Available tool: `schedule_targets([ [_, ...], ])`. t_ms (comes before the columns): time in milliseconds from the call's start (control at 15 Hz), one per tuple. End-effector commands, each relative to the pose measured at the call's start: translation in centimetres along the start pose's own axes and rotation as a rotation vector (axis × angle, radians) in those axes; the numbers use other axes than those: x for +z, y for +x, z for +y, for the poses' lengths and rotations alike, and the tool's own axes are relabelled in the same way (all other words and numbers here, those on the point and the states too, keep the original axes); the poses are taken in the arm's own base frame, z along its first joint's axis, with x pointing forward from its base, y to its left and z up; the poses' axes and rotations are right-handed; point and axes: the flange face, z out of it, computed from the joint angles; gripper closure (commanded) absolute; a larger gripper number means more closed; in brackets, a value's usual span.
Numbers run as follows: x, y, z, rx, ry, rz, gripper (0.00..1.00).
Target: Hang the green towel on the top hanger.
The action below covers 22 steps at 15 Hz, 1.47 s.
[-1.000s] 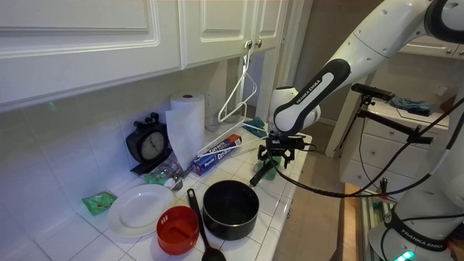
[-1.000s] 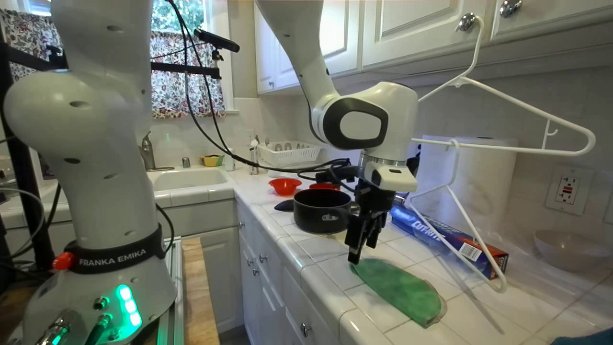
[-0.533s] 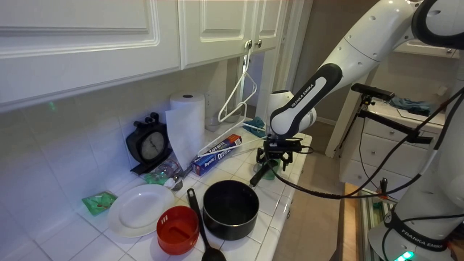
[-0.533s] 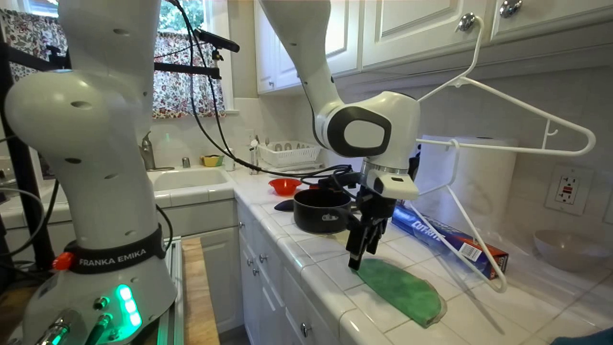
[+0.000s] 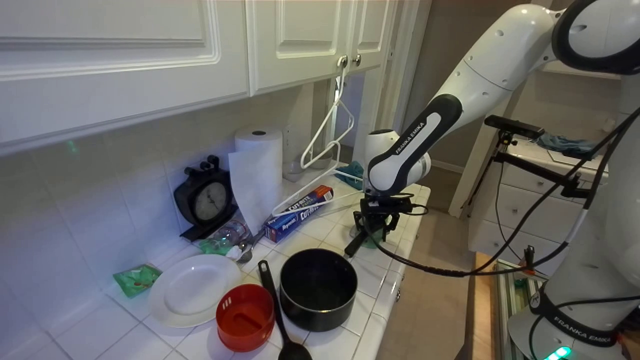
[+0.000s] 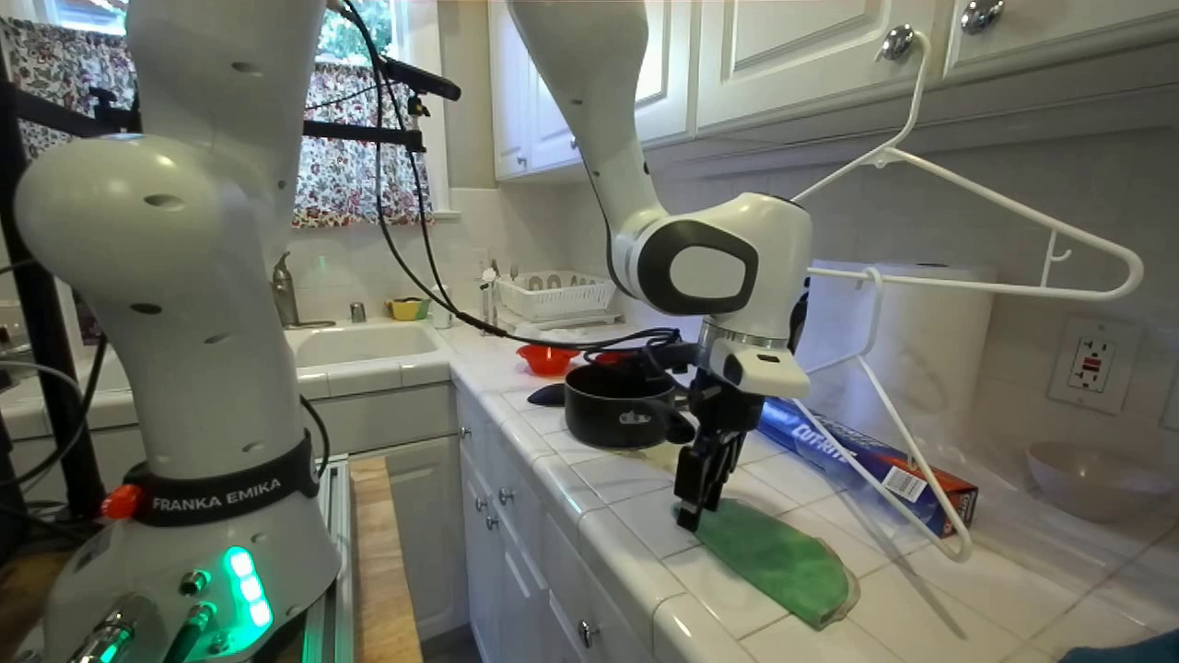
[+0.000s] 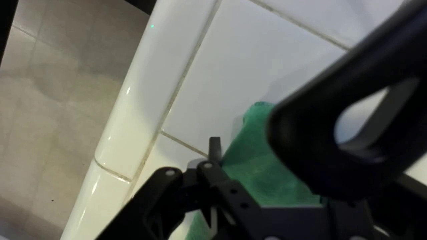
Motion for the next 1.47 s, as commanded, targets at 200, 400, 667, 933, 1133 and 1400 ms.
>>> schedule_targets([
  [200, -1.4, 1.2, 0.0, 0.019, 0.024, 0.003, 0.93],
  [400, -2.8, 1.6, 0.3, 0.027, 0.047, 0.016, 0.98],
  [667, -6.2, 1.5, 1.0, 0.012, 0.097, 0.065, 0.95],
  [933, -10.4, 1.2, 1.5, -0.017, 0.136, 0.133, 0.95],
  [1133, -12.8, 0.9, 1.9, -0.040, 0.158, 0.173, 0.95],
  [1400, -15.5, -0.1, 2.7, -0.086, 0.177, 0.228, 0.95],
])
